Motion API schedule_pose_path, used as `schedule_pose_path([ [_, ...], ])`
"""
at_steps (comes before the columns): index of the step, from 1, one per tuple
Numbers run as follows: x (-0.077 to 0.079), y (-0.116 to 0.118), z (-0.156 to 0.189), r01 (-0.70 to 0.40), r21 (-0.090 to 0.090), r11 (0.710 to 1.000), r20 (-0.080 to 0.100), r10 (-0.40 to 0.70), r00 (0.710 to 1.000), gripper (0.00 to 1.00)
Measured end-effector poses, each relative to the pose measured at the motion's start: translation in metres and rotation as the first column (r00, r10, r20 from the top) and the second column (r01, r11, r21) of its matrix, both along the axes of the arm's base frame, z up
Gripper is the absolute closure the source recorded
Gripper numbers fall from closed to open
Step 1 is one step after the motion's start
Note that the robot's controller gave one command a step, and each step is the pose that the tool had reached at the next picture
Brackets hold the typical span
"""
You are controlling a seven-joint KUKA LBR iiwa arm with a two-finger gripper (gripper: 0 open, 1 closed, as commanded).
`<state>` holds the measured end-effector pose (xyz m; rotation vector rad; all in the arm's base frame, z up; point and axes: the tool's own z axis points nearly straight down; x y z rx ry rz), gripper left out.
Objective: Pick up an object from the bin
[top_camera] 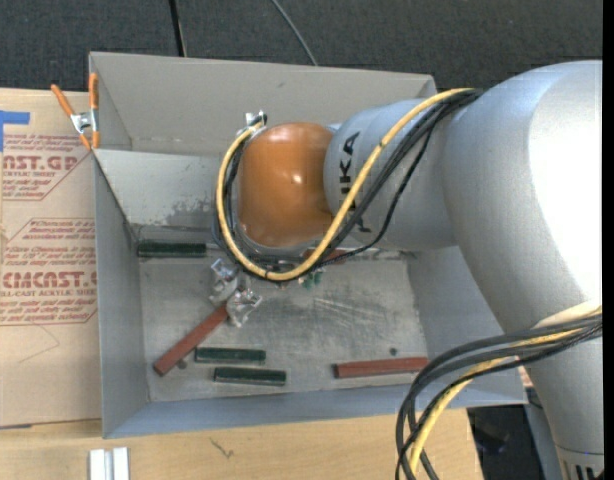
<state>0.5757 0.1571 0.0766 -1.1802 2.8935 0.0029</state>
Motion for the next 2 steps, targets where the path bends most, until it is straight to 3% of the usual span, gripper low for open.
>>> schedule_pose_path([
  [1, 0.0, 0.0, 0.0, 0.0, 0.0, 1.0, 0.0, 0.0, 1.0, 1.0],
  [2, 0.011, 0.0, 0.169, 0.049, -0.004, 0.999, -0.005, -0.049, 0.999, 1.0],
])
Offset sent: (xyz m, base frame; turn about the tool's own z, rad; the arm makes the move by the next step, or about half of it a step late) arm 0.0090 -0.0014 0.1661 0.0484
